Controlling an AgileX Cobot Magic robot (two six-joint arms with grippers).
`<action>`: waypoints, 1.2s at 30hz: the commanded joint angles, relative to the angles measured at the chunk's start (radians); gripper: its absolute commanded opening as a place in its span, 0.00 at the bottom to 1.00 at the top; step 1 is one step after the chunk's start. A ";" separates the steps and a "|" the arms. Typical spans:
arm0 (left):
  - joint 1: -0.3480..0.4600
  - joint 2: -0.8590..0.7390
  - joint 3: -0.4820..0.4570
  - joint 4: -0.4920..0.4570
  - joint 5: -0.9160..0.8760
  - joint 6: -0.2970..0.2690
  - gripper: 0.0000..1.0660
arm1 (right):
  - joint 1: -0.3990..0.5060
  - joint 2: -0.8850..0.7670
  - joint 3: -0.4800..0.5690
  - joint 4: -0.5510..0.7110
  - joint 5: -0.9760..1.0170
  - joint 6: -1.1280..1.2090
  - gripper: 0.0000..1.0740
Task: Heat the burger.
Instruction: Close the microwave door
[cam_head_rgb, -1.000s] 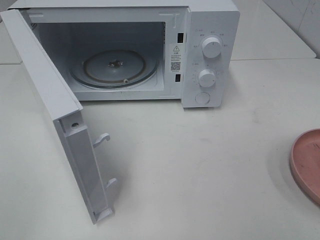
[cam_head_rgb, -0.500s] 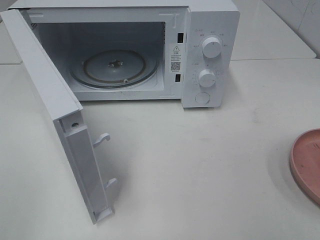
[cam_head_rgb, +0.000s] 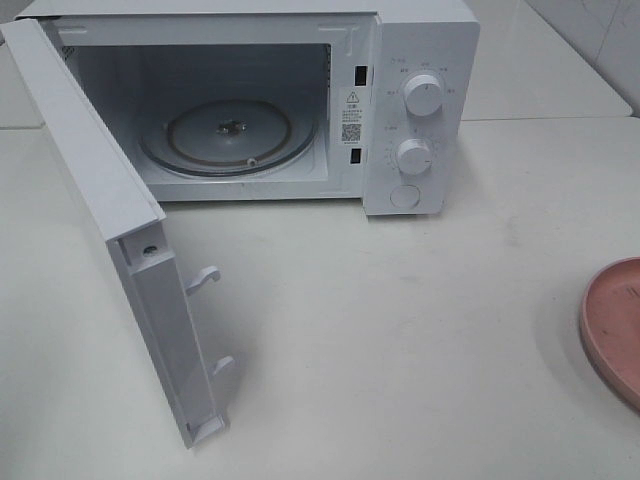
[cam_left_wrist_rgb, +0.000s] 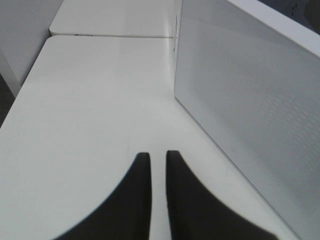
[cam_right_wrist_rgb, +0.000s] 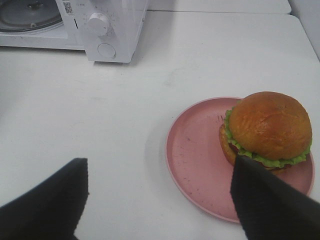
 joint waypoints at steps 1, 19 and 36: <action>0.004 0.071 0.044 -0.003 -0.163 -0.001 0.00 | -0.005 -0.027 0.002 0.007 -0.007 -0.016 0.71; 0.004 0.460 0.327 0.039 -1.053 -0.003 0.00 | -0.005 -0.027 0.002 0.007 -0.007 -0.016 0.71; 0.004 0.856 0.334 0.436 -1.498 -0.292 0.00 | -0.005 -0.027 0.002 0.007 -0.007 -0.016 0.71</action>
